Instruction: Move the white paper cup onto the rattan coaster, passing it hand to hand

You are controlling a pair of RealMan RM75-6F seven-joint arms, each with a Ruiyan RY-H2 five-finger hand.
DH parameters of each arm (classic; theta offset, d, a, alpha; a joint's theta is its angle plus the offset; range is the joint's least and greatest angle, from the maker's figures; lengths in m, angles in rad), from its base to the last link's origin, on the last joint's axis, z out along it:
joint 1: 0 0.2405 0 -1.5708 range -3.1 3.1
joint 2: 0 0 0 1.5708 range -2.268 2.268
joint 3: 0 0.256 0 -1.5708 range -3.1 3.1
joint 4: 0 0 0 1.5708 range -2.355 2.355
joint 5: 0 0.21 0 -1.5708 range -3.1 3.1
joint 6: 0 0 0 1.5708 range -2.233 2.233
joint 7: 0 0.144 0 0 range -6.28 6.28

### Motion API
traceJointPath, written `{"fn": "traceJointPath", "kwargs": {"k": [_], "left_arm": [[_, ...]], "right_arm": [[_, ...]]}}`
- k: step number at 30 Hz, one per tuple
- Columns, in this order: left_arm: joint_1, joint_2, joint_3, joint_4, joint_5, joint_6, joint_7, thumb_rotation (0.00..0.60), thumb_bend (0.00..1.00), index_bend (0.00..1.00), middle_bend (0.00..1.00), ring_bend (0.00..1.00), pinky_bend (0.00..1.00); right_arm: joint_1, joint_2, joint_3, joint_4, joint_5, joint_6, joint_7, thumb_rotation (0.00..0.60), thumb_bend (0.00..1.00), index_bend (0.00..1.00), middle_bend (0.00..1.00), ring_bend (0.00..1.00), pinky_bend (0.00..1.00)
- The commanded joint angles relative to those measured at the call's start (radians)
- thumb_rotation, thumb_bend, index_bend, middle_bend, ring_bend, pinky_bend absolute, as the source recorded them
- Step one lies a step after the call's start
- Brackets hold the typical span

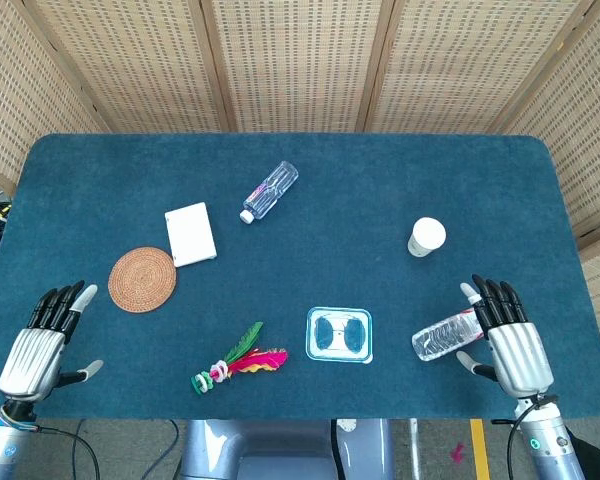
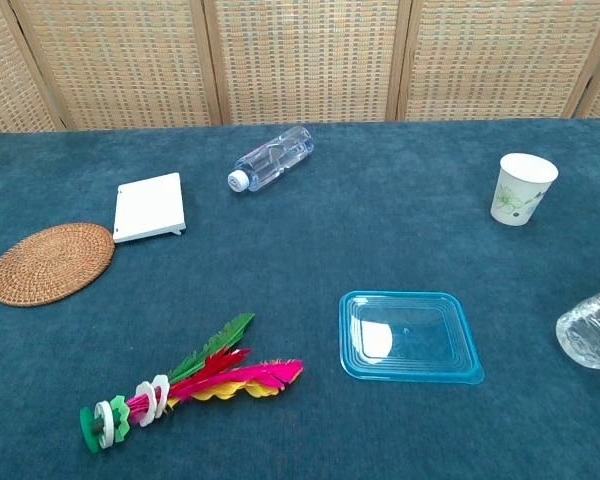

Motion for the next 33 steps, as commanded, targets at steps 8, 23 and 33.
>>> {"fn": "traceJointPath", "kwargs": {"k": [8,23,33], "left_arm": [[0.002,0.003,0.001,-0.002,0.002,0.003,-0.004,0.6,0.1,0.0,0.0,0.0,0.0],[0.003,0.007,-0.002,-0.003,0.002,0.01,-0.011,0.6,0.1,0.0,0.0,0.0,0.0],[0.005,0.01,-0.001,-0.007,0.005,0.012,-0.012,0.6,0.11,0.0,0.0,0.0,0.0]], "right_arm": [[0.0,0.0,-0.002,0.0,0.0,-0.002,0.001,0.6,0.08,0.0,0.0,0.0,0.0],[0.0,-0.001,-0.003,0.0,-0.004,-0.002,-0.001,0.6,0.08,0.0,0.0,0.0,0.0],[0.0,-0.001,-0.003,0.002,-0.009,0.0,0.004,0.6,0.08,0.0,0.0,0.0,0.0]]}}
